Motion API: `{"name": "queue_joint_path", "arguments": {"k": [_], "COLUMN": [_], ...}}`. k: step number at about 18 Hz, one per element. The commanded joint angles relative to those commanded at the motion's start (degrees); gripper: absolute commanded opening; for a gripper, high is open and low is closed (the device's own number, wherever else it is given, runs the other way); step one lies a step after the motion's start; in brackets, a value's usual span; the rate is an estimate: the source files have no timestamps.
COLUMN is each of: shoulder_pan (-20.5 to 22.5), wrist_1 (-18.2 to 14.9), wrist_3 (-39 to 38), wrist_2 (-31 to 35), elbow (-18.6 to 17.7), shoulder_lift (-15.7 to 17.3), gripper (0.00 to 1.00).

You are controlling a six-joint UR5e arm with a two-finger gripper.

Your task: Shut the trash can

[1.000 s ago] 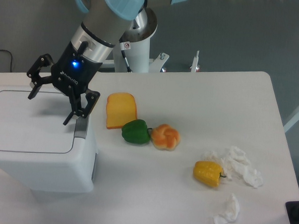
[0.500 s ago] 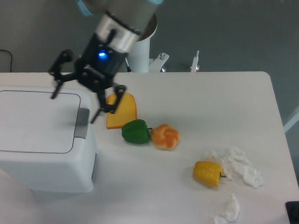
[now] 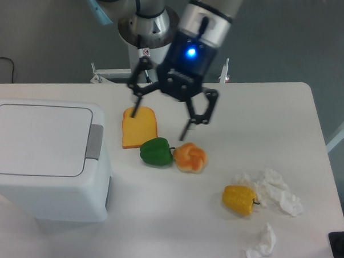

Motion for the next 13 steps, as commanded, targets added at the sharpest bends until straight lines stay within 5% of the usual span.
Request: {"name": "queue_joint_path", "arguments": {"k": [4,13], "shoulder_pan": [4.7,5.3], "wrist_1": [-0.2,-1.4], "wrist_3": [7.5,22.2], "wrist_2": [1.4,24.0], "elbow": [-0.4,-8.1], "shoulder_lift": [0.6,5.3], "gripper": [1.00,1.00]}}
